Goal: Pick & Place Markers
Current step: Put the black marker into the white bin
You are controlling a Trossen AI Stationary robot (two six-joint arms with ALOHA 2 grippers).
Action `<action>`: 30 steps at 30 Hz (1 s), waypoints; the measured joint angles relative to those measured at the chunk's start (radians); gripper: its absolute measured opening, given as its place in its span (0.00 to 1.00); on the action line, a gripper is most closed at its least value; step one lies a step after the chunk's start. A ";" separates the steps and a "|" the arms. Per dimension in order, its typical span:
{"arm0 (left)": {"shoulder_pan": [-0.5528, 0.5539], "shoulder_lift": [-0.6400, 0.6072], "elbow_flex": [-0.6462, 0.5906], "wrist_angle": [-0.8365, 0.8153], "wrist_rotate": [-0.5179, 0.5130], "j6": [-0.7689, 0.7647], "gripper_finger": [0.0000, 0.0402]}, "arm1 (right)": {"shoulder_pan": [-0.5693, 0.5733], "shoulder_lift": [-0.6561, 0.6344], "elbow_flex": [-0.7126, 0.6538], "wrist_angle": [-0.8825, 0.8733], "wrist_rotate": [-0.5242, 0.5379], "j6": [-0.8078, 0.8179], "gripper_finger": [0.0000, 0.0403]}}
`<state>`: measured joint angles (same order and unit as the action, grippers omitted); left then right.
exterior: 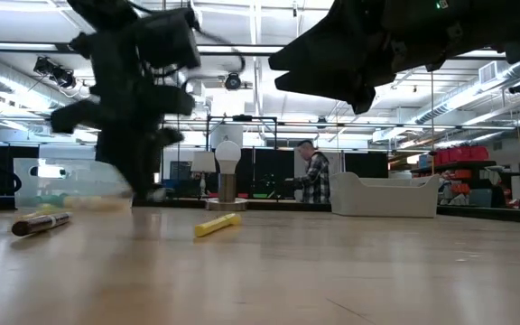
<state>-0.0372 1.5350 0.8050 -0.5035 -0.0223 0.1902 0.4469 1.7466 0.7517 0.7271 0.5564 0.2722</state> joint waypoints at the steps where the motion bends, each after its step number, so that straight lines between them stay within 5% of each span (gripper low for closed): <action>1: 0.000 -0.030 0.001 0.008 -0.009 0.000 0.08 | 0.000 0.000 0.000 -0.007 0.000 0.000 0.41; 8: -0.007 -0.105 0.001 0.273 0.047 0.004 0.09 | 0.000 0.021 -0.001 -0.105 0.002 0.000 0.41; 17: -0.087 -0.034 0.003 0.722 0.106 -0.014 0.10 | 0.000 0.137 -0.001 0.070 0.096 -0.045 0.41; 30: -0.160 0.073 0.004 0.920 0.042 -0.029 0.10 | 0.060 0.000 0.000 0.113 0.222 -0.217 0.41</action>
<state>-0.1974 1.6081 0.8089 0.4160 0.0200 0.1609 0.5066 1.7463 0.7517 0.8397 0.7784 0.0548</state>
